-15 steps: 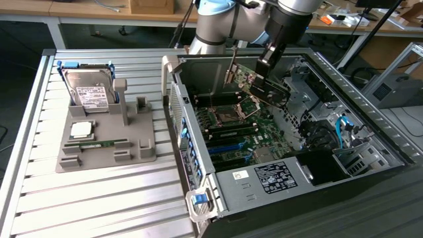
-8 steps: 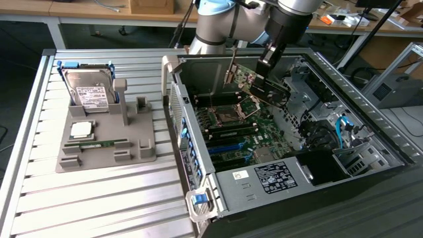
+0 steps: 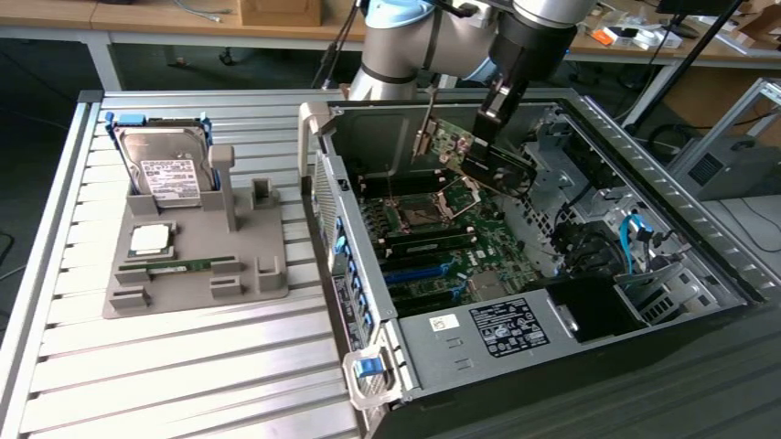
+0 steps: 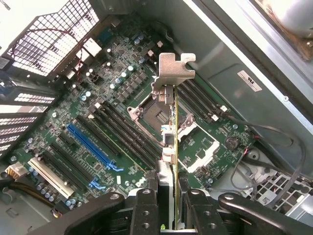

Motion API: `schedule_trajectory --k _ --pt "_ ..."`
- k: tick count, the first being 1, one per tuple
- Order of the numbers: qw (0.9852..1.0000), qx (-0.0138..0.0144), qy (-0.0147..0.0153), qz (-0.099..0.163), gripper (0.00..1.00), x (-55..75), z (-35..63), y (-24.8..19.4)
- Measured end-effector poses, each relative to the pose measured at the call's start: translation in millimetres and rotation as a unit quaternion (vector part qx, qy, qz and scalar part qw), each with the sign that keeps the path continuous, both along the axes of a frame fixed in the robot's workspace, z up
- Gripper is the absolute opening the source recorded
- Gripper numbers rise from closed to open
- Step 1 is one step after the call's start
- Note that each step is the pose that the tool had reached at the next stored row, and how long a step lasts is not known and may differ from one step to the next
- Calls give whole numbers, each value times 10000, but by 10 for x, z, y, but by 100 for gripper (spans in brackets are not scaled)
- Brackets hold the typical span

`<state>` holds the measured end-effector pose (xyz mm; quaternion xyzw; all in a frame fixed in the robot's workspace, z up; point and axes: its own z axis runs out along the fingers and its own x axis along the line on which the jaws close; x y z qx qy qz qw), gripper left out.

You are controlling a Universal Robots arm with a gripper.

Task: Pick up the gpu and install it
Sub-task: 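Insert the gpu into the slot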

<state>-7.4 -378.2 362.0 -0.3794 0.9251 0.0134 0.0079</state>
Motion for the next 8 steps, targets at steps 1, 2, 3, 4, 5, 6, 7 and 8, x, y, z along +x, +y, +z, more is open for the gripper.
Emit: schedule_trajectory --k 1,2,3,4,5,6,7,8 --pt "10000 0 0 18 27 0 0 0" --pt "10000 0 0 33 27 0 0 0" --pt "10000 0 0 46 27 0 0 0" --pt "10000 0 0 65 27 0 -1 0" --pt "10000 0 0 77 27 0 -1 0" --pt "10000 0 0 96 27 0 -1 0" --pt "9999 0 0 110 27 0 -1 0" --pt "9999 0 0 124 27 0 -1 0"
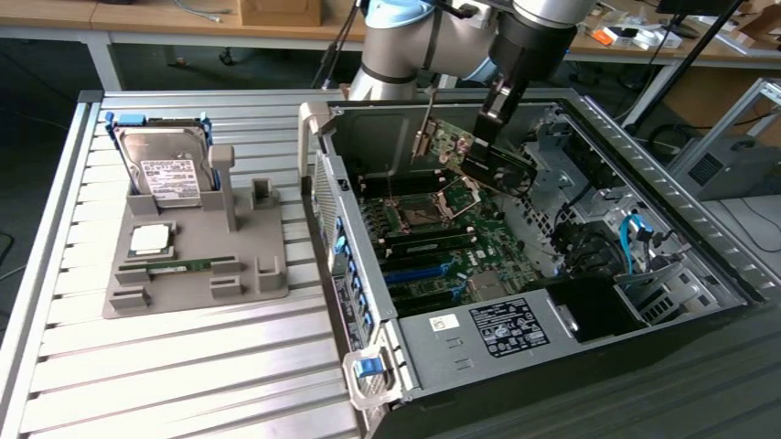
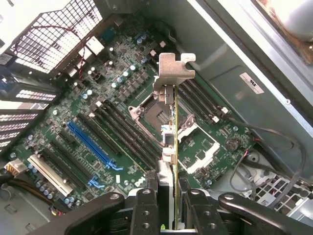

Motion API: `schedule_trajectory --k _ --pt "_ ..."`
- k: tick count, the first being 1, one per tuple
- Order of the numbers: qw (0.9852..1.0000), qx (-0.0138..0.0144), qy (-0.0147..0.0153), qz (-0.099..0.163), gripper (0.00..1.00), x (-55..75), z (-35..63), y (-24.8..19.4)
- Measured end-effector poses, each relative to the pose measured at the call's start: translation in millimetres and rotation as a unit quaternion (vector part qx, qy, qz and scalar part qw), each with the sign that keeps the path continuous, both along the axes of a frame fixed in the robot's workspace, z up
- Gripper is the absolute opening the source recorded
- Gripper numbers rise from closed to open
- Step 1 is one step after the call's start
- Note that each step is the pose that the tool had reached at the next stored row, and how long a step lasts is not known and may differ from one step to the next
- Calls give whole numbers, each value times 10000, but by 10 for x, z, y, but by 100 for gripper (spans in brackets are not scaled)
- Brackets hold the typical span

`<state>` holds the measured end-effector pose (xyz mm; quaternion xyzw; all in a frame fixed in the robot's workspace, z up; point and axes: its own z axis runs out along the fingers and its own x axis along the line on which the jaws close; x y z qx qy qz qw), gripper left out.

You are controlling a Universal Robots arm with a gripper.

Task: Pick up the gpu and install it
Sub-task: 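Insert the gpu into the slot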

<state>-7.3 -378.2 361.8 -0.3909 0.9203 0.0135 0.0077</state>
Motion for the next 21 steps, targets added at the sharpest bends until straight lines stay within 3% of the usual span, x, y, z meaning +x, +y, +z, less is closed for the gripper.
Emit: schedule_trajectory --k 21 --pt "9995 0 0 300 27 0 -3 0"
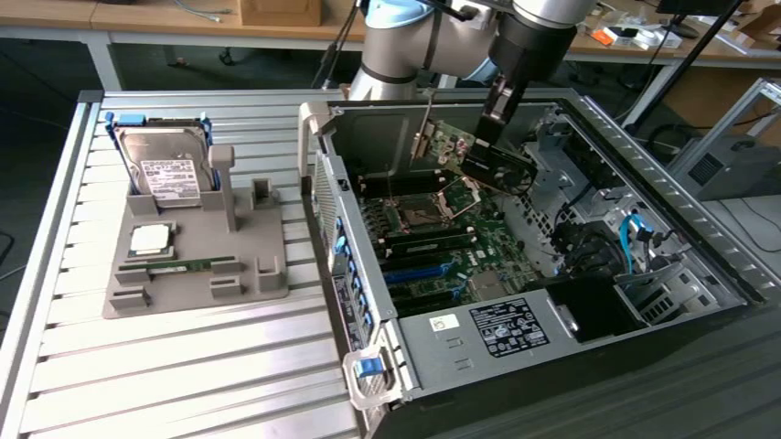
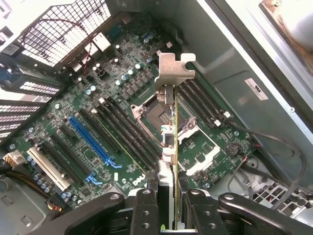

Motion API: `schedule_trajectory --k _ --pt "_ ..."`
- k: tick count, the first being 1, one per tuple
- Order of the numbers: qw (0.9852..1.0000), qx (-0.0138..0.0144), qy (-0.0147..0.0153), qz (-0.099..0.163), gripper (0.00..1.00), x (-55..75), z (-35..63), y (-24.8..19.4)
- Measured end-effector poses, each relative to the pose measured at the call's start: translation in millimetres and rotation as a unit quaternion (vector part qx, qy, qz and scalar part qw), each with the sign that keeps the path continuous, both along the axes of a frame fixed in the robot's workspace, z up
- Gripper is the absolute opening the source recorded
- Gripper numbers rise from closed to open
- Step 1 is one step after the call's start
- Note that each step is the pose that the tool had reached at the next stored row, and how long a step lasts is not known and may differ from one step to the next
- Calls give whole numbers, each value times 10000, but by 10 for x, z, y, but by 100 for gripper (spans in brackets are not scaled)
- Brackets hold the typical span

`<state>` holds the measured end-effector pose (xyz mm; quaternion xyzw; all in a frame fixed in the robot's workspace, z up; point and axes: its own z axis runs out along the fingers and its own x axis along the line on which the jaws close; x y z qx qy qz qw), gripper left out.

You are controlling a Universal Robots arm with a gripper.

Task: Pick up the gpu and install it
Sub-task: 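Insert the gpu into the slot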

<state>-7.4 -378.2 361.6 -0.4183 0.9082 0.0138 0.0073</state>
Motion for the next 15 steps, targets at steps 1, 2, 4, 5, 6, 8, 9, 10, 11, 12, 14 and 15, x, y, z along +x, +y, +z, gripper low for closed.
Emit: schedule_trajectory --k 1,2,4,5,6,8,9,10,11,12,14,15 --pt "10000 0 0 12 27 0 0 0" --pt "10000 0 0 22 27 0 0 0" --pt "10000 0 0 49 27 0 -1 0" --pt "10000 0 0 60 27 0 -1 0" --pt "10000 0 0 76 27 0 -1 0" --pt "9999 0 0 105 27 0 -1 0" --pt "9999 0 0 117 27 0 -1 0" --pt "9999 0 0 134 27 0 -1 0" --pt "9999 0 0 150 27 0 -1 0" --pt "9999 0 0 166 27 0 -1 0" --pt "9998 0 0 194 27 0 -2 0" --pt "9998 0 0 204 27 0 -2 0"
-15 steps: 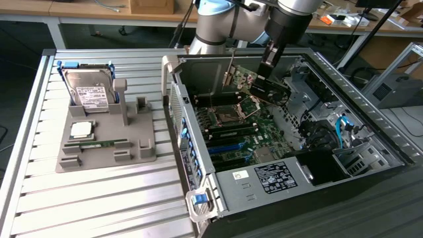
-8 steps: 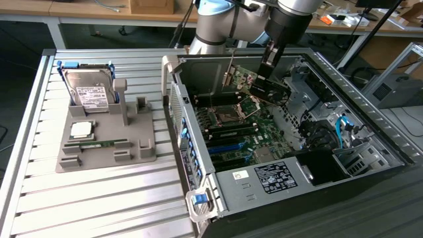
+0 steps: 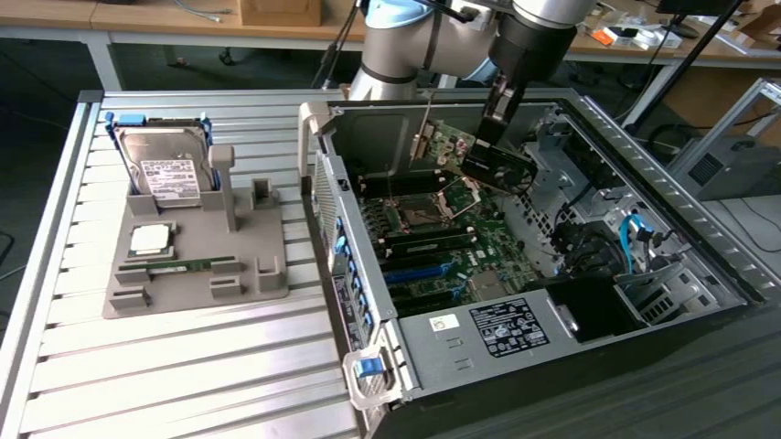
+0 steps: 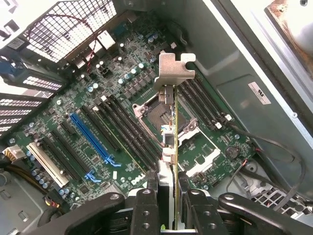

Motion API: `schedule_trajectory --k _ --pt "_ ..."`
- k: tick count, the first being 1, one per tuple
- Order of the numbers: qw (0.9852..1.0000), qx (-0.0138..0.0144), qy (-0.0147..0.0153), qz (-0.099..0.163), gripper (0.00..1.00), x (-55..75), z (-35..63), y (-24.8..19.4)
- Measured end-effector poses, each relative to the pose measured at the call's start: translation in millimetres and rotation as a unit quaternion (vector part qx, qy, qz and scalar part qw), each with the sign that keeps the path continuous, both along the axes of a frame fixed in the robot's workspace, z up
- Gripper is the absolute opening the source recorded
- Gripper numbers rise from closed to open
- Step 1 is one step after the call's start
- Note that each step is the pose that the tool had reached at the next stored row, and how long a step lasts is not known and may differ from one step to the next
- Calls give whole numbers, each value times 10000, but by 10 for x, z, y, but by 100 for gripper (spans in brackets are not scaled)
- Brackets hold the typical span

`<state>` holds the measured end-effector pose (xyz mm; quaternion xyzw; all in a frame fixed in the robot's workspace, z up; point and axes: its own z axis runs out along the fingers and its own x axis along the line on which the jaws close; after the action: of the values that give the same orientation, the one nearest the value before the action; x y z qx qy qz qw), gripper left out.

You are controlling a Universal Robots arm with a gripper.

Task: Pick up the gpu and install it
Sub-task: 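Insert the gpu into the slot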

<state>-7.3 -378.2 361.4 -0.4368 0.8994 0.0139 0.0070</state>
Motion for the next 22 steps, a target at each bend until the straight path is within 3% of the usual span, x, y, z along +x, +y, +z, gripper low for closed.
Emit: schedule_trajectory --k 10,22 --pt "9988 0 0 488 27 0 -5 0" --pt "9979 0 0 650 27 0 -6 0"
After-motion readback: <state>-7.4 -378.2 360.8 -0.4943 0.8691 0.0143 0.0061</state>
